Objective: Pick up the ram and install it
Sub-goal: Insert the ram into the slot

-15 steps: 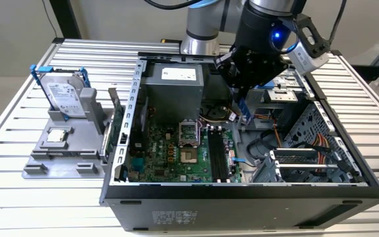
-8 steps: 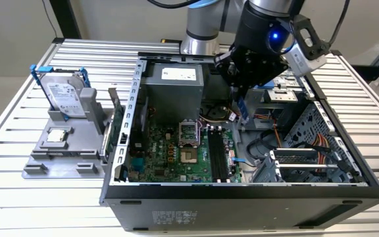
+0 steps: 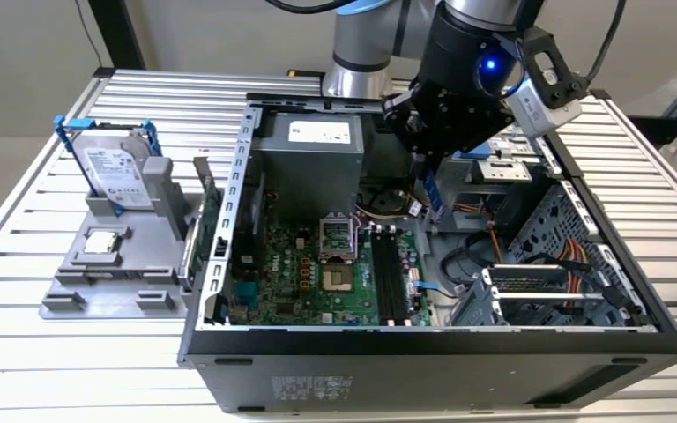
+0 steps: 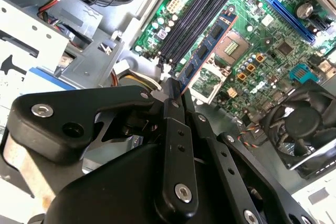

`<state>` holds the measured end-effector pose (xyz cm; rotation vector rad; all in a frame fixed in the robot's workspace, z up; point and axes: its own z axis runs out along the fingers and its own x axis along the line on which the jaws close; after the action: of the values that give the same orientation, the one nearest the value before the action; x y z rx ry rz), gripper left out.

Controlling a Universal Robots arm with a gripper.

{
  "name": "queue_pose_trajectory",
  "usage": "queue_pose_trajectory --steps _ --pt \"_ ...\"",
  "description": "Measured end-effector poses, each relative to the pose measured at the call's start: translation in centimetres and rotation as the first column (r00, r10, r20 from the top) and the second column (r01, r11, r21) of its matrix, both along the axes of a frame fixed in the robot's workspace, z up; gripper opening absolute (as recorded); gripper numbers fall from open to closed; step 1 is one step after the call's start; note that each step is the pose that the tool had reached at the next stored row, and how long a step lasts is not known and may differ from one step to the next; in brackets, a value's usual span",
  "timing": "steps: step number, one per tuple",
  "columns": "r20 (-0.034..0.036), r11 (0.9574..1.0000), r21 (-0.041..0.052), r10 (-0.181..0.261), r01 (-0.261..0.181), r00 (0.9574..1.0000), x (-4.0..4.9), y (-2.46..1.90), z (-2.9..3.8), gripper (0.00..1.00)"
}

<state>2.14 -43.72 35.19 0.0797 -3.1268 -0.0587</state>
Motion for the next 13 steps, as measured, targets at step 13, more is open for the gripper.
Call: queue_pose_trajectory --steps 13 --pt "0.0 1.0 0.0 -0.005 0.005 1.0 0.03 -0.45 -0.39 0.0"
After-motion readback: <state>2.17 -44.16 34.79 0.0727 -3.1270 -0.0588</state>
